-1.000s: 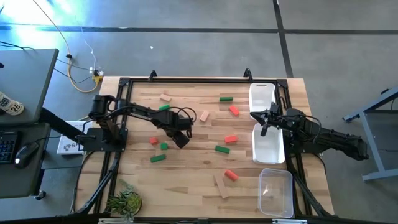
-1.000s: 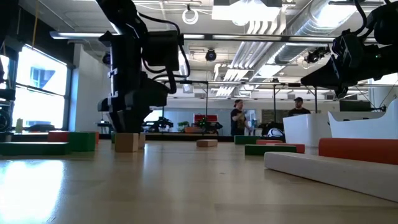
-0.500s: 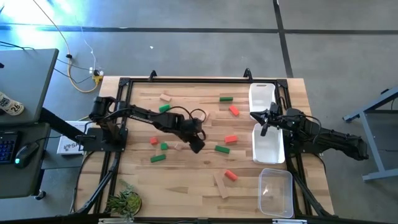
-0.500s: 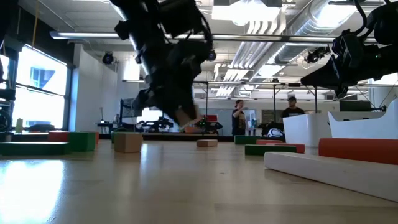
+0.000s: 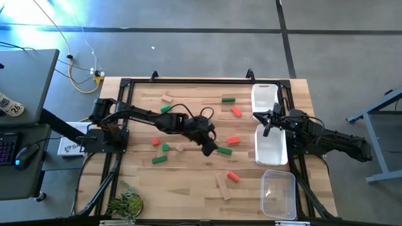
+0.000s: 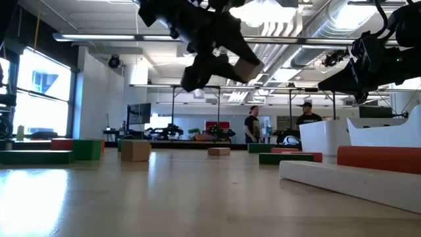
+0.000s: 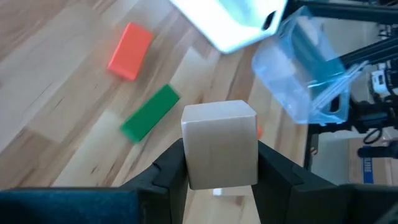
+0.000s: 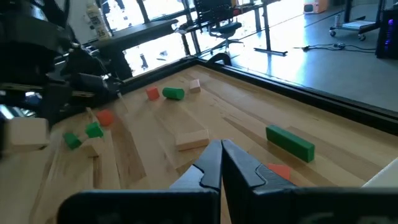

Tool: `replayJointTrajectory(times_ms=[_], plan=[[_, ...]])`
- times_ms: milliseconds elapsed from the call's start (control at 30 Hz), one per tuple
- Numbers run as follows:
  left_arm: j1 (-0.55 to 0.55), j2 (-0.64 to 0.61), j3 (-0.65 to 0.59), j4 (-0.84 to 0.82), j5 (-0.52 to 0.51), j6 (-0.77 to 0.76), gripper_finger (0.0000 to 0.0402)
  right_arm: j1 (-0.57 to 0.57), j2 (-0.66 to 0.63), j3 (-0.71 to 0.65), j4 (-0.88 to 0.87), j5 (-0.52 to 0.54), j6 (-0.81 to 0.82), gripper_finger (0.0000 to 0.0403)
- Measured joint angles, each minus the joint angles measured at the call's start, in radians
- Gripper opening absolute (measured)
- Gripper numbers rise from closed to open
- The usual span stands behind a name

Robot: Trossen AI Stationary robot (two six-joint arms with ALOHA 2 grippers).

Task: Sort & place blocks by color
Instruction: Put the brown block into the top white bin

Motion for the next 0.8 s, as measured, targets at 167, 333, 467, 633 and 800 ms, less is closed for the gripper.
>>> replayJointTrajectory(times_ms=[167, 333, 467, 633, 800], plan=[[-0.003, 0.0, 0.036, 0.001, 0.004, 0.058, 0.0117, 0.0, 0.0, 0.0, 0.003, -0.001, 0.137, 0.0], [0.013, 0.0, 0.075, 0.002, 0.068, 0.117, 0.0117, 0.0, -0.001, -0.003, 0.049, -0.039, 0.571, 0.0], [0.029, -0.001, 0.098, 0.002, 0.112, 0.17, 0.0117, 0.0, 0.0, -0.002, 0.053, -0.026, 0.818, 0.0], [0.054, -0.001, 0.119, 0.007, 0.173, 0.235, 0.0117, 0.0, 0.0, -0.002, 0.057, 0.024, 0.903, 0.0], [0.067, -0.001, 0.12, 0.007, 0.237, 0.27, 0.0117, 0.0, 0.0, -0.002, 0.058, 0.042, 0.969, 0.0]])
